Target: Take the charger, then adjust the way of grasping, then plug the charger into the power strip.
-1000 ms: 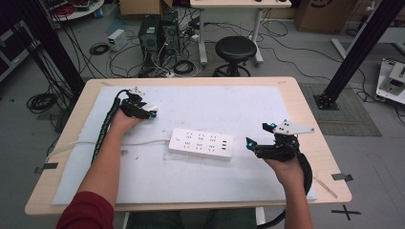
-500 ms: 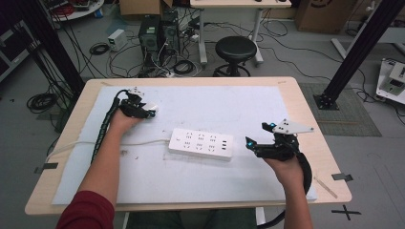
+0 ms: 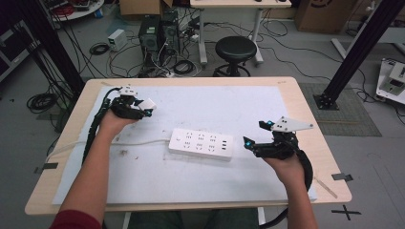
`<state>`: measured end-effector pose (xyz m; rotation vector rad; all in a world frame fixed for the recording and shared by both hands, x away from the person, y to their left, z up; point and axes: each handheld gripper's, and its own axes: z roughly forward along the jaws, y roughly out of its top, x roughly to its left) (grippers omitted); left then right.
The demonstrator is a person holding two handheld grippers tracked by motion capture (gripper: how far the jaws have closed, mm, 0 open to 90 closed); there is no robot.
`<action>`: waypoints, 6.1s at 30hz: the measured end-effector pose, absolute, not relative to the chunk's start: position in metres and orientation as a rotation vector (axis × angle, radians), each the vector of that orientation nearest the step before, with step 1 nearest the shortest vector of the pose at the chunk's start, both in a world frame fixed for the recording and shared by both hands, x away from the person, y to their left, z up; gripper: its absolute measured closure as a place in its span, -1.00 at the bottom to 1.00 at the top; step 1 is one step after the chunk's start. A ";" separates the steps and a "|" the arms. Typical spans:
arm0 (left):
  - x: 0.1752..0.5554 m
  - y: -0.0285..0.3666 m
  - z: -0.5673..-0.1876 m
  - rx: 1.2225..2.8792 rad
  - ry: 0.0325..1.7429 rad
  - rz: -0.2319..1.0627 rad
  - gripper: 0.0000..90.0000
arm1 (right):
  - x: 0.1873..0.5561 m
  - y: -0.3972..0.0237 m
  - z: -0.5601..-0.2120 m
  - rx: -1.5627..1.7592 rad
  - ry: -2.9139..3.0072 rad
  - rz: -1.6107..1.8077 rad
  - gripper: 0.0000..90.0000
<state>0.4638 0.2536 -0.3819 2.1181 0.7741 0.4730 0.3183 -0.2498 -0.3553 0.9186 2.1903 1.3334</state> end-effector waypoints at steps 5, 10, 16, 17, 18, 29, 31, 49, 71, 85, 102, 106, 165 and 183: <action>0.423 0.255 -0.362 2.080 0.699 0.483 -0.06 | 0.315 -0.243 -0.350 0.879 2.225 1.354 -0.62; 0.390 0.252 -0.353 2.070 0.619 0.480 -0.06 | 0.313 -0.237 -0.348 0.855 2.245 1.369 -0.61; 0.364 0.244 -0.350 2.064 0.518 0.459 -0.06 | 0.312 -0.232 -0.350 0.850 2.260 1.376 -0.62; 0.362 0.243 -0.351 2.064 0.503 0.460 -0.06 | 0.313 -0.231 -0.351 0.850 2.262 1.377 -0.61; 0.360 0.241 -0.350 2.070 0.500 0.452 -0.06 | 0.313 -0.230 -0.351 0.854 2.270 1.373 -0.62; 0.342 0.208 -0.352 2.076 0.326 0.455 -0.06 | 0.315 -0.218 -0.351 0.840 2.317 1.390 -0.61; 0.334 0.189 -0.357 2.064 0.255 0.447 -0.06 | 0.313 -0.209 -0.353 0.834 2.351 1.405 -0.61; 0.296 0.132 -0.386 2.071 -0.043 0.571 -0.06 | 0.315 -0.179 -0.383 0.978 2.518 1.633 -0.61; 0.268 0.108 -0.394 2.075 -0.214 0.783 -0.06 | 0.314 -0.146 -0.410 1.074 2.683 1.947 -0.61; 0.261 0.103 -0.389 2.026 -0.258 0.800 -0.06 | 0.316 -0.134 -0.420 1.011 2.675 2.154 0.05; 0.274 0.111 -0.389 2.026 -0.119 0.701 -0.46 | 0.320 -0.144 -0.420 1.080 2.639 2.134 0.40; 0.278 0.124 -0.382 2.017 -0.051 0.678 -0.47 | 0.320 -0.154 -0.416 1.088 2.594 2.122 0.40; 0.296 0.215 -0.370 1.951 0.279 0.705 -0.47 | 0.356 -0.163 -0.373 0.602 2.496 1.309 0.40; 0.296 0.215 -0.378 1.945 0.288 0.685 -0.47 | 0.350 -0.152 -0.367 0.357 2.495 0.956 0.40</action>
